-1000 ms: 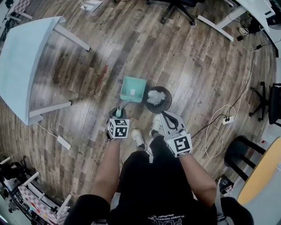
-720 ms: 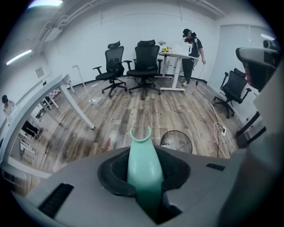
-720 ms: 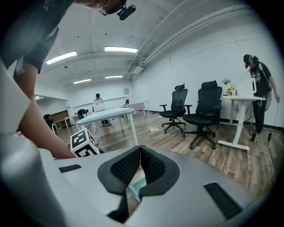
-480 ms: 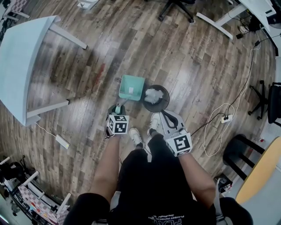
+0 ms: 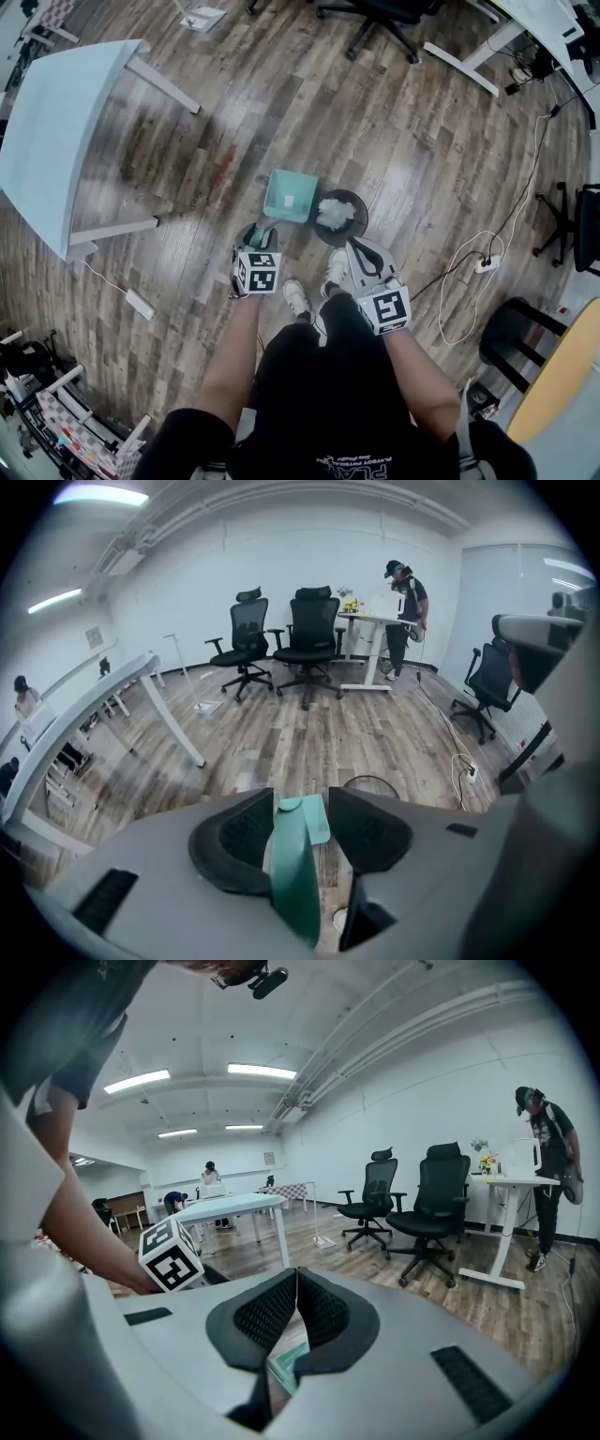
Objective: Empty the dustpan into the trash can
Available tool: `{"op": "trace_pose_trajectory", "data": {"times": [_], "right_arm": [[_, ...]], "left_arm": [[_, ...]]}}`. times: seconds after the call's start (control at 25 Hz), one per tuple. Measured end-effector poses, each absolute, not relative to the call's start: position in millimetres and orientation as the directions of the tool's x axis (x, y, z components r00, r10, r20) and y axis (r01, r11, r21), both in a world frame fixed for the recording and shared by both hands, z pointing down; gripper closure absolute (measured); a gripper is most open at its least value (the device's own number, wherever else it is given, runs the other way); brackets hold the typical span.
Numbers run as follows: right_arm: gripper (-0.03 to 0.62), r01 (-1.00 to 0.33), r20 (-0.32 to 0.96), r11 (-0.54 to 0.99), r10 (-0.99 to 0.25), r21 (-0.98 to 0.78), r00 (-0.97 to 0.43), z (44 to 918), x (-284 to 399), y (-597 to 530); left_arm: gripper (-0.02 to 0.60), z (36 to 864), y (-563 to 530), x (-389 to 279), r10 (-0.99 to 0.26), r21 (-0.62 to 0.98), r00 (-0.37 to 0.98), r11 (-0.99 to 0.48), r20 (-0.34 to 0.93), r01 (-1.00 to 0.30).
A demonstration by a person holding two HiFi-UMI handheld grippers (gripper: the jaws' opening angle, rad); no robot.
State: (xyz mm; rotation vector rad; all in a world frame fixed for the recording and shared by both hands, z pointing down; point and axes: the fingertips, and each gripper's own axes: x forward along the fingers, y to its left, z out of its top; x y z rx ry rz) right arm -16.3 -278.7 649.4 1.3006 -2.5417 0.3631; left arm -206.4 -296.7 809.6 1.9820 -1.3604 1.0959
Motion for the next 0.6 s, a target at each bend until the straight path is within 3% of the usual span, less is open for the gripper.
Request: {"op": "trace_pose_trajectory", "data": {"times": [0.16,0.6], "right_arm": [[0.569,-0.823,0.310,0.563,-0.772,-0.074,-0.555,628.0,-24.0,-271.9],[0.571,-0.836,0.183,0.549,-0.822,-0.002,-0.540,559.3,-56.8,-238.2]], "left_arm": [[0.396,760.1,-283.3,-201.3,-0.585,-0.049,0.229,-0.420,0.778,-0.906],[0.557,611.0,-240.1,-211.5,-0.767,-0.036,0.319,-0.406,0.556,-0.913]]}}
